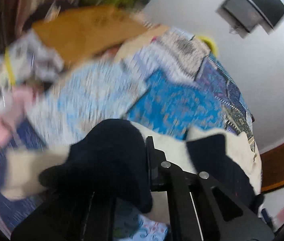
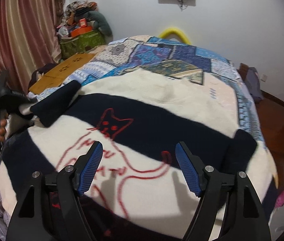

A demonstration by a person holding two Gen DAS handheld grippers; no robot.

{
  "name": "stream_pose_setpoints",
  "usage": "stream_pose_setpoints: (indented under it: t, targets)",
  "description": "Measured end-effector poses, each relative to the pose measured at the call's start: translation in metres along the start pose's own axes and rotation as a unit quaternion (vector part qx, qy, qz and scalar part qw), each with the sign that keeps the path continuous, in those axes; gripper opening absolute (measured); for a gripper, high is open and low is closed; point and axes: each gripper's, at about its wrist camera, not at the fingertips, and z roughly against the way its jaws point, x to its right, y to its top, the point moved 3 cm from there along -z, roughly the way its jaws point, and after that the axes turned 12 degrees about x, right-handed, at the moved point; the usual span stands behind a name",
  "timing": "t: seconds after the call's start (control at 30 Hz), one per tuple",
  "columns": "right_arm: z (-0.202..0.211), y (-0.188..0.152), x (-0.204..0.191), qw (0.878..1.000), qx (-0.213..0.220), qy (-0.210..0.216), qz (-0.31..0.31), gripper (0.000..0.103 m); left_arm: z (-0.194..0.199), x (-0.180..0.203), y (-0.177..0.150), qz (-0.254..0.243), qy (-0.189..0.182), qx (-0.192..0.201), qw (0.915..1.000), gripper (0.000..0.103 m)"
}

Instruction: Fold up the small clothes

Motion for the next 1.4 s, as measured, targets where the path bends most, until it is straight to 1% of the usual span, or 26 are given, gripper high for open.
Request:
stream_pose_setpoints:
  t: [0.1, 0.17, 0.23, 0.33, 0.43, 0.47, 0.5, 0.53, 0.6, 0.63, 0.7, 0.73, 0.8, 0.87, 0.93, 1.0, 1.07, 1.1, 1.13, 1.17, 1.2, 1.23, 1.3, 1.33, 1.37, 1.4]
  targets:
    - [0.001, -0.006, 0.019, 1.0, -0.006, -0.018, -0.01, 0.072, 0.017, 0.038, 0.031, -0.059, -0.027, 0.044, 0.9969, 0.006]
    - [-0.002, -0.011, 0.032, 0.999, -0.016, -0.028, -0.018, 0.072, 0.029, 0.069, 0.046, -0.095, -0.05, 0.069, 0.9918, 0.006]
    - [-0.006, -0.018, 0.044, 0.999, -0.028, -0.036, -0.027, 0.072, 0.041, 0.105, 0.056, -0.13, -0.081, 0.087, 0.9843, 0.006]
    - [-0.012, -0.03, 0.069, 0.995, -0.048, -0.083, -0.027, 0.072, 0.057, 0.165, 0.056, -0.18, -0.127, 0.099, 0.9704, 0.006]
    - [-0.013, -0.041, 0.091, 0.989, -0.063, -0.132, -0.011, 0.07, 0.058, 0.212, 0.043, -0.211, -0.166, 0.088, 0.9592, 0.006]
    - [-0.009, -0.043, 0.096, 0.988, -0.065, -0.14, -0.012, 0.07, 0.058, 0.232, 0.034, -0.229, -0.181, 0.081, 0.9531, 0.006]
    - [-0.004, -0.046, 0.105, 0.986, -0.063, -0.152, -0.017, 0.066, 0.057, 0.245, 0.027, -0.243, -0.189, 0.076, 0.9484, 0.006]
    - [0.001, -0.048, 0.11, 0.986, -0.061, -0.152, -0.021, 0.059, 0.055, 0.261, 0.016, -0.259, -0.198, 0.071, 0.9428, 0.006]
    - [0.011, -0.053, 0.12, 0.987, -0.061, -0.146, -0.037, 0.053, 0.05, 0.288, -0.008, -0.291, -0.213, 0.056, 0.9309, 0.006]
    - [0.017, -0.055, 0.125, 0.987, -0.059, -0.144, -0.047, 0.048, 0.046, 0.301, -0.021, -0.306, -0.22, 0.047, 0.9251, 0.006]
    - [0.027, -0.057, 0.132, 0.986, -0.055, -0.147, -0.059, 0.04, 0.037, 0.321, -0.049, -0.333, -0.231, 0.026, 0.9136, 0.007]
    - [0.033, -0.057, 0.136, 0.985, -0.052, -0.149, -0.069, 0.04, 0.031, 0.329, -0.063, -0.343, -0.235, 0.011, 0.9095, 0.006]
    - [0.041, -0.057, 0.142, 0.984, -0.046, -0.152, -0.082, 0.039, 0.017, 0.34, -0.088, -0.359, -0.235, -0.019, 0.9033, 0.006]
    - [0.048, -0.057, 0.149, 0.982, -0.04, -0.163, -0.088, 0.036, 0.002, 0.345, -0.116, -0.378, -0.234, -0.05, 0.8943, 0.007]
    - [0.055, -0.058, 0.158, 0.98, -0.038, -0.173, -0.095, 0.035, -0.004, 0.347, -0.138, -0.39, -0.234, -0.069, 0.888, 0.007]
    - [0.057, -0.062, 0.167, 0.977, -0.045, -0.184, -0.097, 0.034, -0.012, 0.35, -0.162, -0.407, -0.234, -0.099, 0.8772, 0.007]
    - [0.057, -0.063, 0.176, 0.974, -0.051, -0.194, -0.101, 0.034, -0.012, 0.35, -0.181, -0.429, -0.229, -0.111, 0.8667, 0.012]
    - [0.06, -0.065, 0.181, 0.973, -0.053, -0.203, -0.102, 0.034, -0.009, 0.35, -0.189, -0.44, -0.229, -0.113, 0.8609, 0.019]
    - [0.062, -0.067, 0.184, 0.971, -0.054, -0.21, -0.103, 0.034, -0.005, 0.349, -0.195, -0.448, -0.23, -0.114, 0.8562, 0.031]
    - [0.065, -0.068, 0.189, 0.969, -0.056, -0.217, -0.107, 0.034, -0.001, 0.348, -0.199, -0.453, -0.233, -0.117, 0.8524, 0.036]
    - [0.07, -0.071, 0.193, 0.967, -0.057, -0.221, -0.112, 0.034, 0.003, 0.347, -0.203, -0.453, -0.241, -0.121, 0.8497, 0.046]
    - [0.075, -0.071, 0.194, 0.967, -0.056, -0.222, -0.116, 0.034, 0.007, 0.348, -0.208, -0.452, -0.246, -0.124, 0.8484, 0.052]
    - [0.086, -0.069, 0.19, 0.968, -0.053, -0.215, -0.116, 0.034, 0.018, 0.344, -0.209, -0.447, -0.253, -0.126, 0.8485, 0.057]
    - [0.088, -0.066, 0.188, 0.969, -0.052, -0.214, -0.112, 0.037, 0.021, 0.342, -0.208, -0.444, -0.255, -0.128, 0.8495, 0.057]
    - [0.093, -0.063, 0.183, 0.97, -0.05, -0.214, -0.104, 0.039, 0.026, 0.339, -0.206, -0.437, -0.258, -0.134, 0.8514, 0.057]
    - [0.098, -0.057, 0.176, 0.972, -0.044, -0.213, -0.093, 0.046, 0.029, 0.337, -0.204, -0.431, -0.26, -0.138, 0.8528, 0.057]
